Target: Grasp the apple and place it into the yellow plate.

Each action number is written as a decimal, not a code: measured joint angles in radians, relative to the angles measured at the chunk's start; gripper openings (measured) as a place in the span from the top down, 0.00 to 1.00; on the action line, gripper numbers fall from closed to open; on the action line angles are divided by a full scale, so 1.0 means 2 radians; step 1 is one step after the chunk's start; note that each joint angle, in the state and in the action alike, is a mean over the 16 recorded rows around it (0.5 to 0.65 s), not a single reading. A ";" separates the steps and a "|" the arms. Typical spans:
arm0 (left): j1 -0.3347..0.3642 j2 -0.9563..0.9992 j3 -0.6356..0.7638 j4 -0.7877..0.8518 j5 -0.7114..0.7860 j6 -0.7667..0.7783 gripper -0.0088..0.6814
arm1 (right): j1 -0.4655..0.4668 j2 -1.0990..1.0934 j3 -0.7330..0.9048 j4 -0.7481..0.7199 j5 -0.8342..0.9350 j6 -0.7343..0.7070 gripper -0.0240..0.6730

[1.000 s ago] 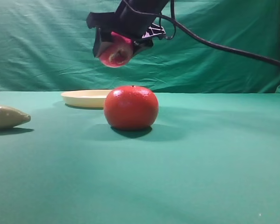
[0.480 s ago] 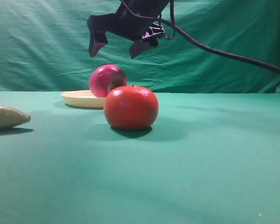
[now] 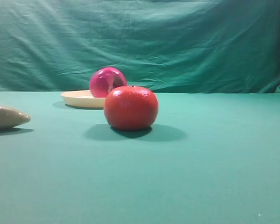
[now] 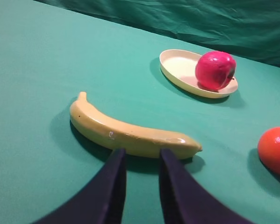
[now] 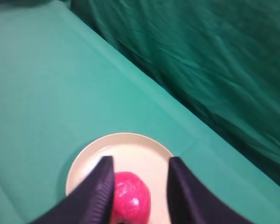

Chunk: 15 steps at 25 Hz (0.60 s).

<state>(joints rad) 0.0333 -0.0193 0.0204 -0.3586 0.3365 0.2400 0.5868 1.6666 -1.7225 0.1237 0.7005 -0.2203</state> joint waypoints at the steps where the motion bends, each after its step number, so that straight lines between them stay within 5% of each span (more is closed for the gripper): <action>1: 0.000 0.000 0.000 0.000 0.000 0.000 0.76 | 0.000 -0.015 0.005 -0.008 0.013 0.014 0.95; 15: 0.000 0.000 0.000 0.000 0.000 0.000 0.76 | 0.000 -0.278 0.237 -0.082 0.035 0.130 0.97</action>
<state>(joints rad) 0.0333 -0.0193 0.0204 -0.3586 0.3365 0.2400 0.5868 1.1103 -1.2480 -0.0396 0.7696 0.0388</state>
